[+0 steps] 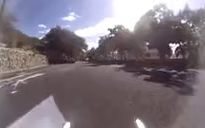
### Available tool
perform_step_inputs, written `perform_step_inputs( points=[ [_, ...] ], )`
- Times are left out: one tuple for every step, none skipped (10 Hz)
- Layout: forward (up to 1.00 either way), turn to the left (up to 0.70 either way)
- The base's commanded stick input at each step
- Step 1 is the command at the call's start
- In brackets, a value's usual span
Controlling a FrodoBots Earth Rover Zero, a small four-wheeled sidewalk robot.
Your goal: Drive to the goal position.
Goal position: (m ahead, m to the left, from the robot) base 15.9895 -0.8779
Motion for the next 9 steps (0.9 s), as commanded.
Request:
perform_step_inputs(
  points=[
    [0.70, 0.00],
    [0.70, 0.00],
    [0.70, 0.00],
    [0.70, 0.00],
    [0.70, 0.00],
    [0.70, 0.00],
    [0.23, 0.00],
    [0.00, 0.00],
    [0.00, 0.00]
  ],
)
